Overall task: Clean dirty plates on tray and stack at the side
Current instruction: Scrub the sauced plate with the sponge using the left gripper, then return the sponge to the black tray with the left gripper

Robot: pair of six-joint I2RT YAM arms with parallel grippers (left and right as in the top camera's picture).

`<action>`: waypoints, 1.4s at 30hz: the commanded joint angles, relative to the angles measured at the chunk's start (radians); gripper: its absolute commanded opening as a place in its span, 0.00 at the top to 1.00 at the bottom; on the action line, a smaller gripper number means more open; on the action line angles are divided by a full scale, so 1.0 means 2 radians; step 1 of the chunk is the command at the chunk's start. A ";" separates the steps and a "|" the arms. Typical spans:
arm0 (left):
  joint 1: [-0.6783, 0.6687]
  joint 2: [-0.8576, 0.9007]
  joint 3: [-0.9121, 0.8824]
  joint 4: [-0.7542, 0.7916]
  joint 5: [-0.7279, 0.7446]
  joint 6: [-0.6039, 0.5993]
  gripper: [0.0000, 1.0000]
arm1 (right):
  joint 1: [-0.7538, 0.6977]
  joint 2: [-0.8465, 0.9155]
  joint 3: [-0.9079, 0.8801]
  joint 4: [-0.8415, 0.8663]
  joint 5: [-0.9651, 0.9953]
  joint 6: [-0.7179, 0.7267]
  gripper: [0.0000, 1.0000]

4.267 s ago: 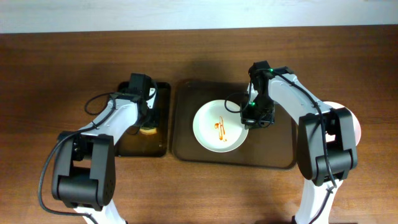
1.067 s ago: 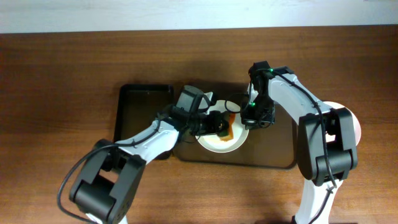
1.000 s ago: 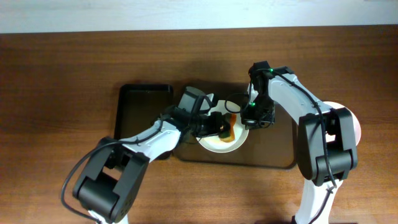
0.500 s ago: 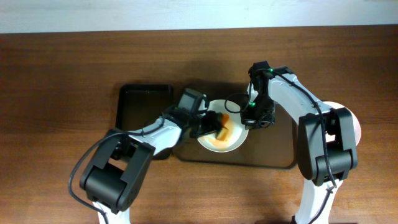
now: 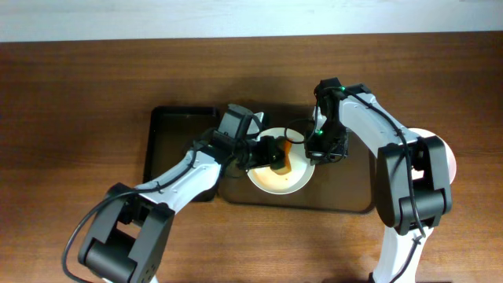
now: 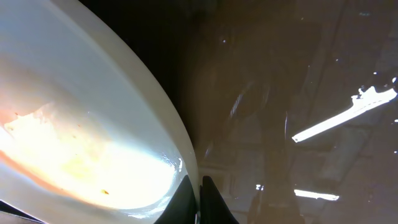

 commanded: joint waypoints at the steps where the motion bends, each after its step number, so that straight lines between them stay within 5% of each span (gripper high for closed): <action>1: -0.019 0.030 0.001 0.017 -0.003 -0.038 1.00 | 0.004 -0.014 0.000 -0.002 0.010 -0.005 0.96; 21: -0.053 0.082 0.001 0.023 -0.103 -0.073 1.00 | 0.004 -0.014 0.000 -0.005 0.010 -0.005 0.96; 31: 0.065 0.063 0.001 -0.062 -0.126 0.106 1.00 | 0.004 -0.014 0.000 -0.005 0.010 -0.005 0.96; 39: 0.077 -0.102 0.004 -0.132 -0.154 0.152 1.00 | 0.004 -0.014 0.000 -0.002 0.012 -0.005 0.96; 42: 0.097 -0.133 0.004 -0.189 -0.237 0.152 1.00 | 0.004 -0.013 0.000 0.002 0.012 -0.005 0.77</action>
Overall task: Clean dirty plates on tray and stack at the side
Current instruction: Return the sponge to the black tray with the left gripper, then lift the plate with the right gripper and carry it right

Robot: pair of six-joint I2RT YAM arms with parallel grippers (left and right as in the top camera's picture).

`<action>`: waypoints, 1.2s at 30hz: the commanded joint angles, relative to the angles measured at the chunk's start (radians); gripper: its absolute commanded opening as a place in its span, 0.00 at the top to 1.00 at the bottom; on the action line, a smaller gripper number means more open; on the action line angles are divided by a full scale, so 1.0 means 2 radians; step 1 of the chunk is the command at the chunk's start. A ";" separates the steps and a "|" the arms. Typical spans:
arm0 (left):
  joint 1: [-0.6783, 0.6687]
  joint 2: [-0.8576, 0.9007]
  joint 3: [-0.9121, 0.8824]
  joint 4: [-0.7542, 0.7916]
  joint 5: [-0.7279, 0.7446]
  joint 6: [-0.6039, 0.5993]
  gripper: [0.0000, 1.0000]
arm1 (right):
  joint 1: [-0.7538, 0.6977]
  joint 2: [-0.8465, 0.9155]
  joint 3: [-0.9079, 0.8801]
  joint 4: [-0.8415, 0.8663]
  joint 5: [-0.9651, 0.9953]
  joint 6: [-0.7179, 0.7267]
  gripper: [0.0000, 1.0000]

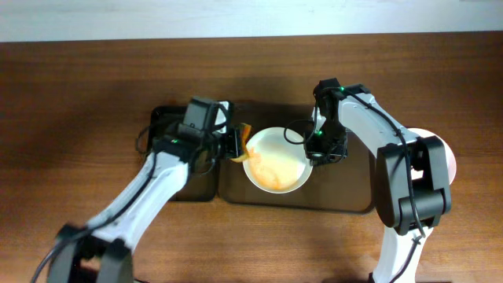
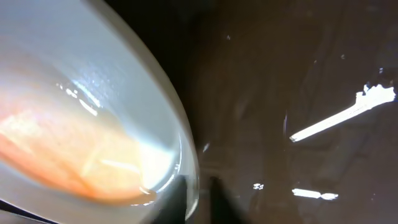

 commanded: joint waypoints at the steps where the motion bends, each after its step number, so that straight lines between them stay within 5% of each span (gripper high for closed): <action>1: 0.030 -0.022 -0.002 -0.051 -0.103 0.013 1.00 | 0.002 -0.012 0.000 0.005 0.010 -0.005 0.76; 8: 0.087 -0.009 -0.022 -0.074 -0.157 0.013 1.00 | 0.006 -0.009 -0.038 0.060 0.005 -0.005 0.75; 12: 0.090 0.023 -0.022 -0.074 -0.157 0.015 1.00 | 0.015 -0.009 -0.056 0.077 0.005 -0.005 0.96; 17: 0.091 0.040 -0.022 -0.072 -0.157 0.018 1.00 | 0.014 -0.039 -0.055 0.080 0.023 -0.005 0.96; 23: 0.092 0.040 -0.022 -0.061 -0.177 0.025 1.00 | 0.015 -0.193 -0.055 0.078 0.139 -0.005 0.96; 28: 0.092 0.040 -0.022 -0.051 -0.178 0.025 1.00 | 0.027 -0.224 -0.055 0.066 0.242 0.001 0.96; 36: 0.092 0.040 -0.022 -0.046 -0.178 0.049 1.00 | 0.212 -0.223 -0.055 0.079 0.546 0.053 0.96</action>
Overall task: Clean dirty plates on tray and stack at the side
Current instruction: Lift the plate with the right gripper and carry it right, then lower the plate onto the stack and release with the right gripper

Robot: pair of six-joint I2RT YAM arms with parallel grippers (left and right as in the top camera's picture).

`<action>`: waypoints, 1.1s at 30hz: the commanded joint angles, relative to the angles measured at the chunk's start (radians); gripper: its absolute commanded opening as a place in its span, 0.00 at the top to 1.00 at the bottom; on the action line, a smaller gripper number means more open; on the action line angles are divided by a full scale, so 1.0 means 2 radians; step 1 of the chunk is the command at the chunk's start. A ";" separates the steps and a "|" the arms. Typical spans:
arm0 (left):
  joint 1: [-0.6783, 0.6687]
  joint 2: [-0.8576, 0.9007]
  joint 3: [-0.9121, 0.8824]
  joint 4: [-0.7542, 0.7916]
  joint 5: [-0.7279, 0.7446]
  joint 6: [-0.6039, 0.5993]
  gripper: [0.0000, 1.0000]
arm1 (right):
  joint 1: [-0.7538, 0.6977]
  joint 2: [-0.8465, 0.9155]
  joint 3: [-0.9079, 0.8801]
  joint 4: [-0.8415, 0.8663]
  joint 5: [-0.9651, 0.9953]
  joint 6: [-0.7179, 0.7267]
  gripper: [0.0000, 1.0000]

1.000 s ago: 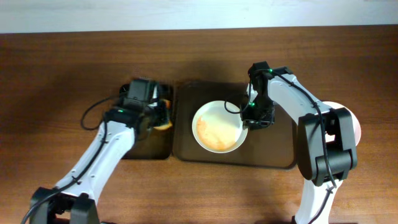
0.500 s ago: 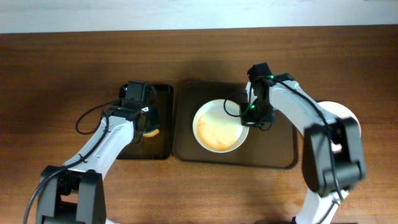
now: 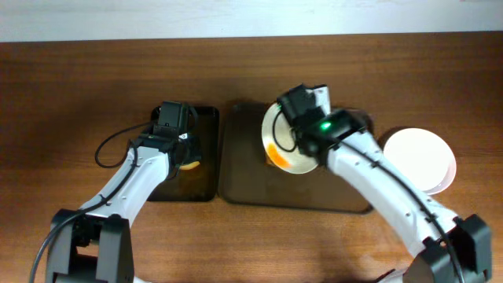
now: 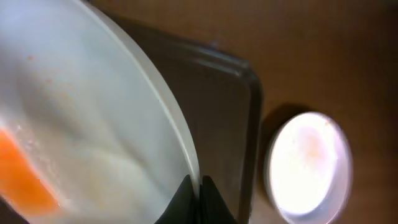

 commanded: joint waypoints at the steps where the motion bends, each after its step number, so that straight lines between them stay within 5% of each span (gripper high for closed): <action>1: 0.004 0.003 -0.002 0.004 -0.007 0.010 1.00 | 0.066 -0.003 0.002 0.003 0.182 0.014 0.96; 4: 0.004 0.003 -0.002 0.004 -0.008 0.010 1.00 | 0.109 -0.003 0.002 0.014 0.263 0.013 0.96; 11: 0.004 0.003 -0.002 0.004 -0.007 0.010 1.00 | 0.112 -0.003 0.002 0.018 0.262 0.013 0.96; 15: 0.004 0.003 -0.002 0.004 -0.007 0.010 1.00 | 0.086 -0.003 0.002 0.017 0.172 0.053 0.96; 19: 0.004 0.003 -0.002 0.002 -0.007 0.010 1.00 | -0.035 -0.003 0.002 0.015 0.014 0.093 0.96; 25: 0.004 0.003 -0.002 0.001 -0.008 0.010 1.00 | -0.322 -0.003 0.002 0.009 -0.182 0.069 0.96; 33: 0.004 0.003 -0.002 0.001 -0.007 0.010 1.00 | -0.489 0.023 0.001 -0.013 -0.206 0.069 0.96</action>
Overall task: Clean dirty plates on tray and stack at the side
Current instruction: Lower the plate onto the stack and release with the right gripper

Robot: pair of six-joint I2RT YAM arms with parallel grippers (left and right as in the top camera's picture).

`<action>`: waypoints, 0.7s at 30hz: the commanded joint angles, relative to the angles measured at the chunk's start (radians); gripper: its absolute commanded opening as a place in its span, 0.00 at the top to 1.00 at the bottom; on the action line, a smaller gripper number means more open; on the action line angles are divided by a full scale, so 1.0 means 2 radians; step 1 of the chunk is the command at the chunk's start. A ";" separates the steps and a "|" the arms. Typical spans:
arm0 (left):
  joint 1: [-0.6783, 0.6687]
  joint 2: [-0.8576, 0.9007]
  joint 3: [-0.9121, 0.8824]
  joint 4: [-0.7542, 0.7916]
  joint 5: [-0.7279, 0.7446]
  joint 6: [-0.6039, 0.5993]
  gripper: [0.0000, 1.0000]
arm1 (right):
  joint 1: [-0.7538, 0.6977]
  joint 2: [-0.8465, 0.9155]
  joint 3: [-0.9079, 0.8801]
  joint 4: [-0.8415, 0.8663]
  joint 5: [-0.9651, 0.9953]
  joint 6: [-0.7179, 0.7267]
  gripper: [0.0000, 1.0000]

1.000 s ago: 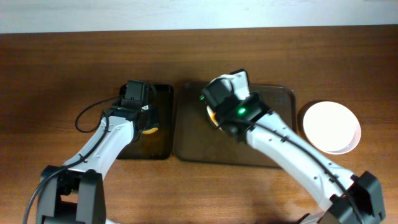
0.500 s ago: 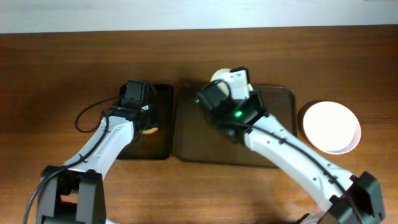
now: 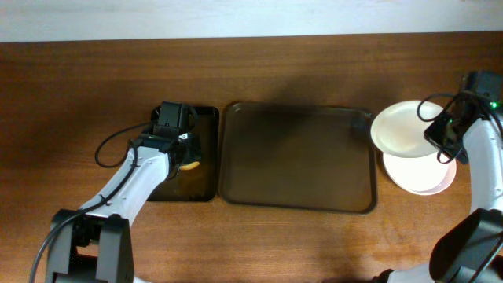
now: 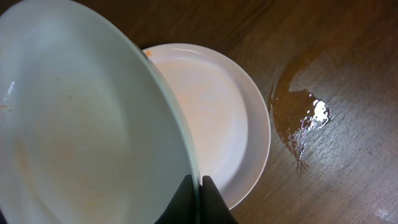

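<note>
My right gripper (image 4: 199,198) is shut on the rim of a white plate (image 4: 87,118), which it holds tilted above a second white plate (image 4: 217,106) lying on the table. From overhead, the held plate (image 3: 399,128) overlaps the lower plate (image 3: 424,174) at the table's right side, with the right gripper (image 3: 442,135) at its right rim. The large brown tray (image 3: 299,196) has no plates on it. My left gripper (image 3: 187,157) rests in the small black tray (image 3: 206,118), shut on an orange sponge (image 3: 189,166).
A wet patch (image 4: 298,115) shines on the wooden table just right of the lower plate. The black tray lies directly left of the brown one. A pale wall edge runs along the back of the table.
My right gripper has carried the plate from above the brown tray to above the white plate at the right side. The brown tray is now bare. The left arm has not moved.
First the left gripper pressed the sponge on the stained plate in the brown tray while the right gripper pinched its rim. Then the sponge was off to the plate's left. Later the left gripper sat in the black tray and the right held the plate tilted, now over the side plate.
</note>
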 commanded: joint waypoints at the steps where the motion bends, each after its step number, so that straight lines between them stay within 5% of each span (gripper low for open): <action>1: 0.004 0.003 -0.002 0.002 -0.007 0.006 1.00 | -0.018 0.008 0.001 -0.006 -0.005 -0.001 0.96; 8: 0.004 0.003 -0.002 0.001 -0.007 0.006 1.00 | -0.043 0.008 0.001 -0.015 0.000 -0.001 0.95; 10: 0.004 0.003 -0.002 0.001 -0.007 0.006 1.00 | -0.049 0.008 0.001 -0.015 -0.001 -0.001 0.83; 12: 0.004 0.003 -0.002 0.001 -0.007 0.006 1.00 | -0.048 0.008 0.001 -0.014 -0.014 -0.001 0.51; 13: 0.004 0.003 -0.002 0.001 -0.007 0.006 1.00 | -0.048 0.008 0.001 -0.014 -0.046 -0.012 0.48; 14: 0.004 0.003 -0.002 0.001 -0.007 0.006 1.00 | -0.048 0.008 0.001 -0.013 -0.083 -0.041 0.50; 15: 0.004 0.003 -0.002 -0.001 -0.007 0.006 1.00 | -0.047 0.008 0.001 -0.012 -0.179 -0.111 0.65; 17: 0.004 0.003 -0.002 -0.001 -0.007 0.006 1.00 | -0.029 0.008 0.001 -0.007 -0.263 -0.212 0.77; 19: 0.004 0.003 -0.002 -0.001 -0.007 0.006 1.00 | 0.003 0.008 0.001 0.003 -0.264 -0.280 0.95; 21: 0.004 0.003 -0.002 -0.001 -0.007 0.006 1.00 | 0.043 0.009 0.001 0.034 -0.243 -0.314 0.96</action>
